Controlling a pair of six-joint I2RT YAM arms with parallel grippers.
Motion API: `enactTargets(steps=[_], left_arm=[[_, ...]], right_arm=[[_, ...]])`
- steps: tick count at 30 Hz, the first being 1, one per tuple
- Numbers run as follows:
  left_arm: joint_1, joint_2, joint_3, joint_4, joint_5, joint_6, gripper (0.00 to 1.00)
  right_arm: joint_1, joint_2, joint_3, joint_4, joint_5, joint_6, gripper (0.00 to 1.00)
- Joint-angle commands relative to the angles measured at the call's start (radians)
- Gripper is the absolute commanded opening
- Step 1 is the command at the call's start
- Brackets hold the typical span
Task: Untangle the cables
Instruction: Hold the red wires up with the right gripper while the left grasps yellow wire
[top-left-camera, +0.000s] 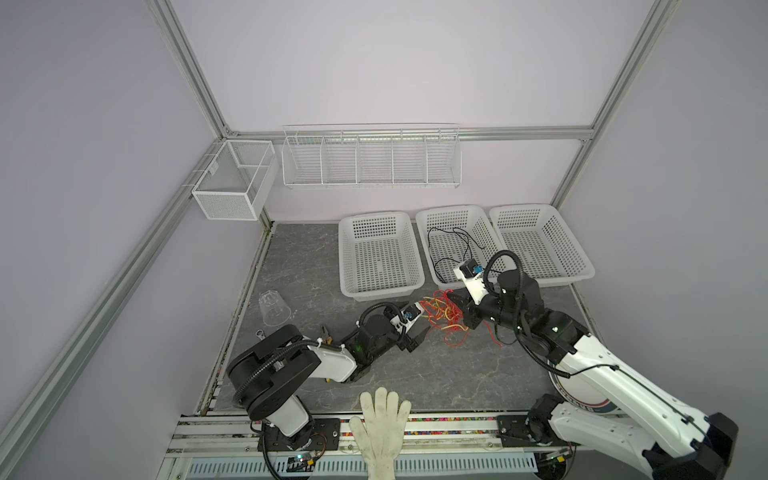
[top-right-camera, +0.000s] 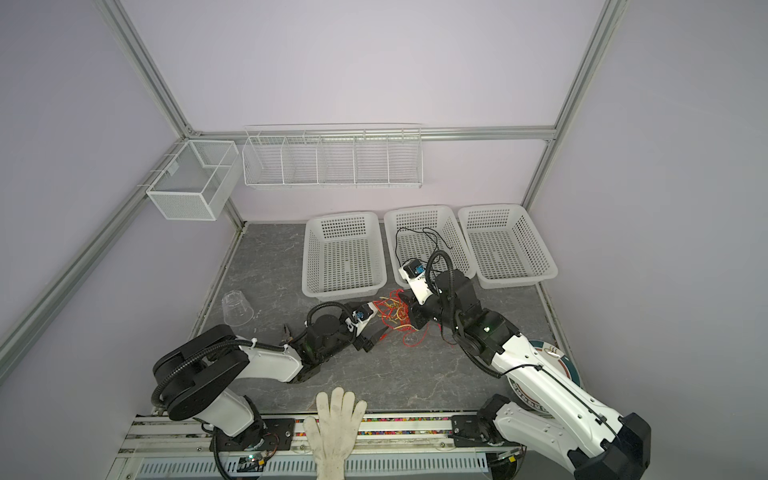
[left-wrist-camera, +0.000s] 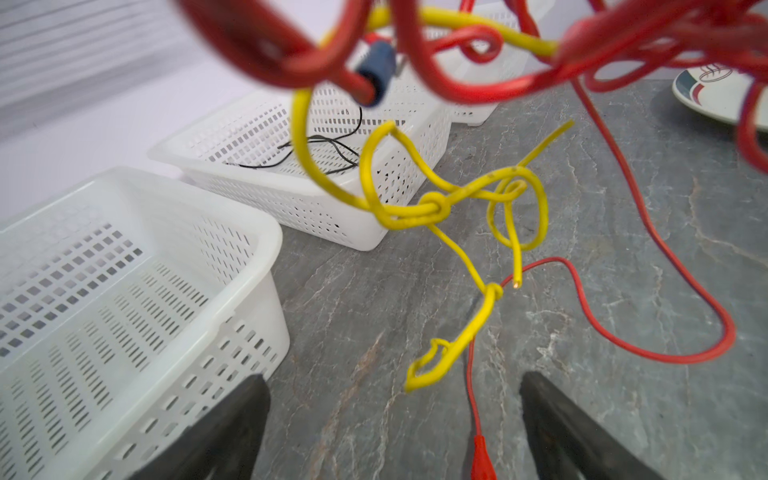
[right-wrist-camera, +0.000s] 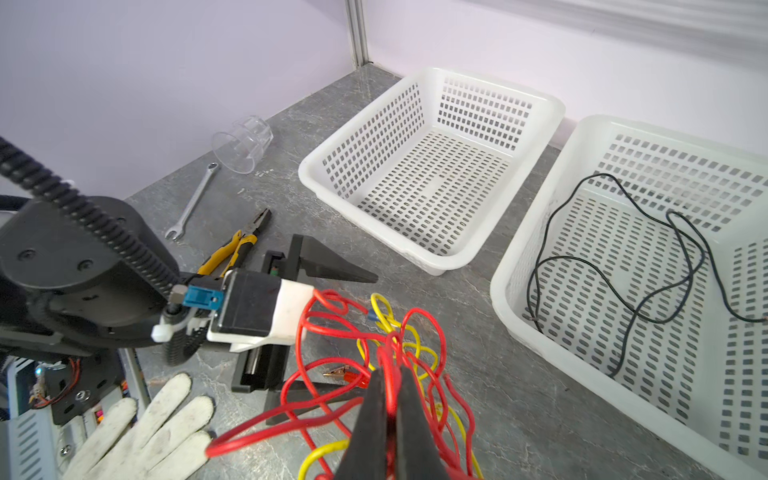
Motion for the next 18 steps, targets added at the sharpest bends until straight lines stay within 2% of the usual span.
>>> enactTargets(steps=[1, 5, 10, 13, 15, 18], left_arm=[[-0.009, 0.043, -0.026, 0.227, 0.007, 0.04, 0.92], [-0.009, 0.086, -0.049, 0.354, 0.018, 0.019, 0.85], [-0.01, 0.084, -0.046, 0.329, 0.084, -0.005, 0.64], [-0.013, 0.051, -0.033, 0.228, 0.117, -0.009, 0.42], [-0.013, 0.018, -0.017, 0.138, 0.128, -0.01, 0.21], [-0.015, -0.012, -0.006, 0.052, 0.118, -0.008, 0.0]], right_arm=[[-0.003, 0.003, 0.031, 0.024, -0.06, 0.002, 0.06], [-0.002, 0.008, 0.037, 0.026, -0.074, 0.007, 0.06], [-0.003, 0.006, 0.037, 0.037, -0.053, 0.021, 0.06], [-0.002, 0.008, 0.039, 0.045, -0.021, 0.032, 0.06], [-0.004, 0.013, 0.041, 0.05, -0.002, 0.04, 0.06], [-0.006, 0.022, 0.042, 0.058, 0.039, 0.055, 0.06]])
